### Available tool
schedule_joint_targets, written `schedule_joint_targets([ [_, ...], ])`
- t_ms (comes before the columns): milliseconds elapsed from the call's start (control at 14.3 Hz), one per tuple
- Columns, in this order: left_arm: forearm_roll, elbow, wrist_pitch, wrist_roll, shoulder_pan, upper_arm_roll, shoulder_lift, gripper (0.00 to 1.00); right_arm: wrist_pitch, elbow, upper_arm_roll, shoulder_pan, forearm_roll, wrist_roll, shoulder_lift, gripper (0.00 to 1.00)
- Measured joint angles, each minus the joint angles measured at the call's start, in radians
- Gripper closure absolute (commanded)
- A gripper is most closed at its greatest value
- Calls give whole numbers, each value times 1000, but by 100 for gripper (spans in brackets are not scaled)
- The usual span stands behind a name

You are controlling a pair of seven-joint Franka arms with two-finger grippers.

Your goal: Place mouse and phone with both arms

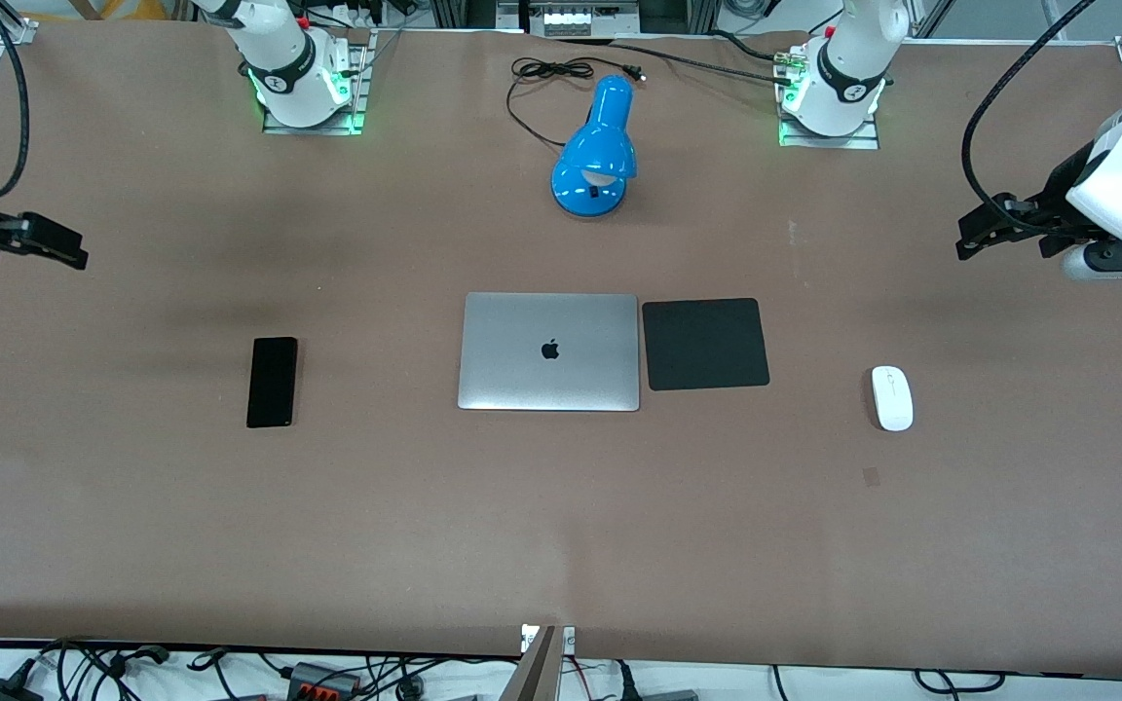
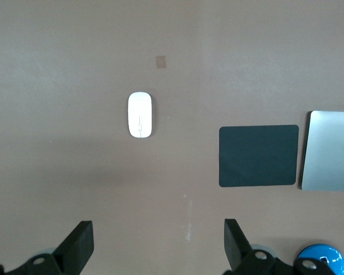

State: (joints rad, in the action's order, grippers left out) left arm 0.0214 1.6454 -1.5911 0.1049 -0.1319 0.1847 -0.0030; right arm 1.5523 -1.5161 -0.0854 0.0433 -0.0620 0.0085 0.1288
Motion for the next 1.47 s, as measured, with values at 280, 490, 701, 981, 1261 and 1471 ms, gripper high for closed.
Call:
schedule_joint_targets([
  [280,0,2,30,0,0,0,19,0,128,-4,6,37,4,0,153,0],
  [490,0,1,83,0,2,4,25,0,194,-6,7,62,23,2,278,0],
  [701,0,-11,145,0,1,1,33,0,263,-36,7,78,45,36,360,0],
  [981,0,-49,152,-4,-27,-2,126,0,412,-161,7,87,47,40,390,0],
  [1261,0,-54,54,-11,-39,-3,291,0,607,-333,6,93,47,40,367,0],
  [1471,-59,-55,-106,-12,-46,-3,409,0,659,-395,5,93,47,40,350,0],
])
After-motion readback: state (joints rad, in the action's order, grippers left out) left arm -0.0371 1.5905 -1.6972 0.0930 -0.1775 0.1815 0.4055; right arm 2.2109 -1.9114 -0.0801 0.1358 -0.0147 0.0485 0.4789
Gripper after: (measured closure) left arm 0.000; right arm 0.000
